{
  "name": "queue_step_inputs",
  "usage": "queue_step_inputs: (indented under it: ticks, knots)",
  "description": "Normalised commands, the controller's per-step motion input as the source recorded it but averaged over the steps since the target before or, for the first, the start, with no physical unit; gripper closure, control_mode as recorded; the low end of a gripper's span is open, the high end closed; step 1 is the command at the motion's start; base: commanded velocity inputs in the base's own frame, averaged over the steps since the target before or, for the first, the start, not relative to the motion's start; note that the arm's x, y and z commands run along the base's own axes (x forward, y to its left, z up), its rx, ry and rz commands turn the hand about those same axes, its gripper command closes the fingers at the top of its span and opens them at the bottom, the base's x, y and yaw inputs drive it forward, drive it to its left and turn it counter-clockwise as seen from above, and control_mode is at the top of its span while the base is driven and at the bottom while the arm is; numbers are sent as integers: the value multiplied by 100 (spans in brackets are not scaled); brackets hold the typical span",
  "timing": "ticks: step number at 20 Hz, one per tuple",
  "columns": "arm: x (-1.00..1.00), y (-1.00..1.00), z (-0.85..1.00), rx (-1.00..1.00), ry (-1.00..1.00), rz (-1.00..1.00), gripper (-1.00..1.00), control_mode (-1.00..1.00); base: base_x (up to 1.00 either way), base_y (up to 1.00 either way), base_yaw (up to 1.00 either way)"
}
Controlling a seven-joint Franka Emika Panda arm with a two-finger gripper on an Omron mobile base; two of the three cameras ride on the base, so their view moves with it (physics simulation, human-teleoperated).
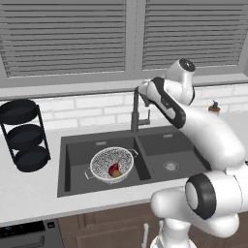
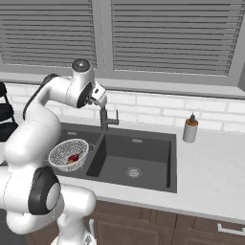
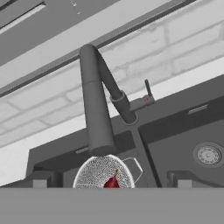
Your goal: Put the colander in the sink, put the pear, kiwi in the colander, and turn on the sink faucet and pour water over the colander.
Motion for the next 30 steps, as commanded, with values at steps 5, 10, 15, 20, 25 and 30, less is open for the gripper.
queue_step_inputs:
  ticks: [5, 10, 15, 20, 25, 30]
  knots:
    - [46, 0, -14, 0, 3, 0, -100, -100, 0, 0, 0]
    - [30, 2, -20, 0, 4, 0, -100, -100, 0, 0, 0]
    - [13, 14, -18, 0, 3, 0, -100, -100, 0, 0, 0]
    - [2, 31, -18, 2, 3, 1, -100, -100, 0, 0, 0]
    - [16, 37, -28, 2, 4, 1, -100, -100, 0, 0, 0]
    - [34, 43, -32, 0, 5, 1, -100, -100, 0, 0, 0]
